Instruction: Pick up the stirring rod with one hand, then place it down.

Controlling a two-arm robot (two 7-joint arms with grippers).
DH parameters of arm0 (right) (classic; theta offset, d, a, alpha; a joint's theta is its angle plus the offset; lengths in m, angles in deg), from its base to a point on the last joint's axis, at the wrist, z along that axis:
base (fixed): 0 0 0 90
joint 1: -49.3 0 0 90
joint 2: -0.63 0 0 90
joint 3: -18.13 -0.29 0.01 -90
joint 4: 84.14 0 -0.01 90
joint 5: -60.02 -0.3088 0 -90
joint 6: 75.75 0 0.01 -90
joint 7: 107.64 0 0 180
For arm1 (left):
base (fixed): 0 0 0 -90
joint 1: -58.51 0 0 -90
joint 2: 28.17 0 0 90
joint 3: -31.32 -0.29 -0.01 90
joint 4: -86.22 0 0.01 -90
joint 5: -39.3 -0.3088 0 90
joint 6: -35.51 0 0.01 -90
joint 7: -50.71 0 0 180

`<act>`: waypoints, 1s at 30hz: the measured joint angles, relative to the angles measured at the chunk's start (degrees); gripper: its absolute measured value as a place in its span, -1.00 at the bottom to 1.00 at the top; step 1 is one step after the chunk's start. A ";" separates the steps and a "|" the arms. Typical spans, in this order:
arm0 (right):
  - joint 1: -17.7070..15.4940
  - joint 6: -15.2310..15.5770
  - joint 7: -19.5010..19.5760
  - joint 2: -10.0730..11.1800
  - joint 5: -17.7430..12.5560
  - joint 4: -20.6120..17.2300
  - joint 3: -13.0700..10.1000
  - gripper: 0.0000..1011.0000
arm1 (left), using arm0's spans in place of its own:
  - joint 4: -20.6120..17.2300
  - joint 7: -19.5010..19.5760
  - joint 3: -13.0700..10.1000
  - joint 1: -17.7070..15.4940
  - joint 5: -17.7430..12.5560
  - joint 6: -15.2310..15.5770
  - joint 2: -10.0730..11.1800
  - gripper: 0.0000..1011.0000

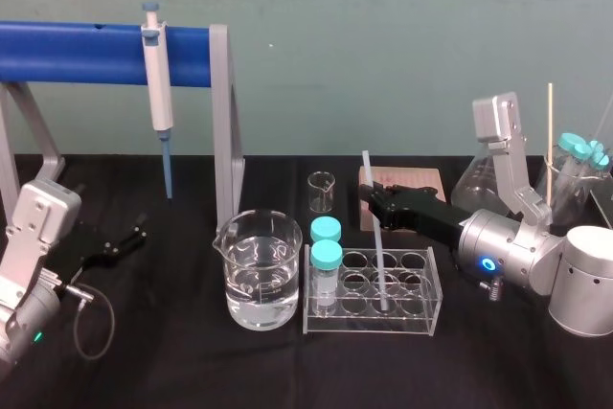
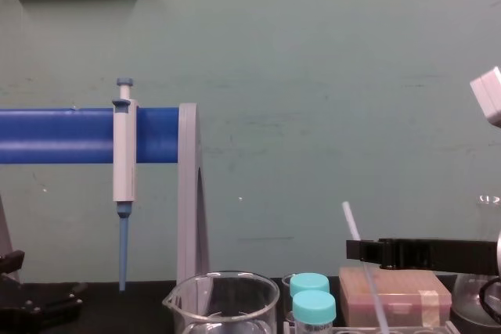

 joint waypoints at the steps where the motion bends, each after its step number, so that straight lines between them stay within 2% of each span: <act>1: 0.00 0.00 0.00 0.00 0.00 0.00 0.00 -0.78 | 0.00 0.00 0.00 0.00 0.00 0.00 0.00 0.98; 3: 0.00 0.00 -0.01 0.00 0.00 0.00 0.00 -0.86 | 0.00 0.00 0.00 0.00 0.00 0.00 0.00 0.98; 18: -0.06 -0.29 -0.12 0.00 0.02 0.00 0.00 -0.86 | 0.00 0.00 0.00 0.00 0.00 0.00 0.00 0.98; 20: -0.30 -1.73 -0.83 0.01 0.17 -0.05 0.00 -0.86 | 0.00 0.00 0.00 0.00 0.00 0.00 0.00 0.98; 22: -0.93 -5.71 -2.16 0.22 1.68 -0.51 0.19 -0.86 | 0.00 0.00 0.00 0.00 0.00 0.00 0.00 0.98; 30: -3.41 -15.59 -3.07 1.03 6.85 -2.67 0.00 -0.86 | 0.00 0.00 0.00 0.00 0.00 0.00 0.00 0.98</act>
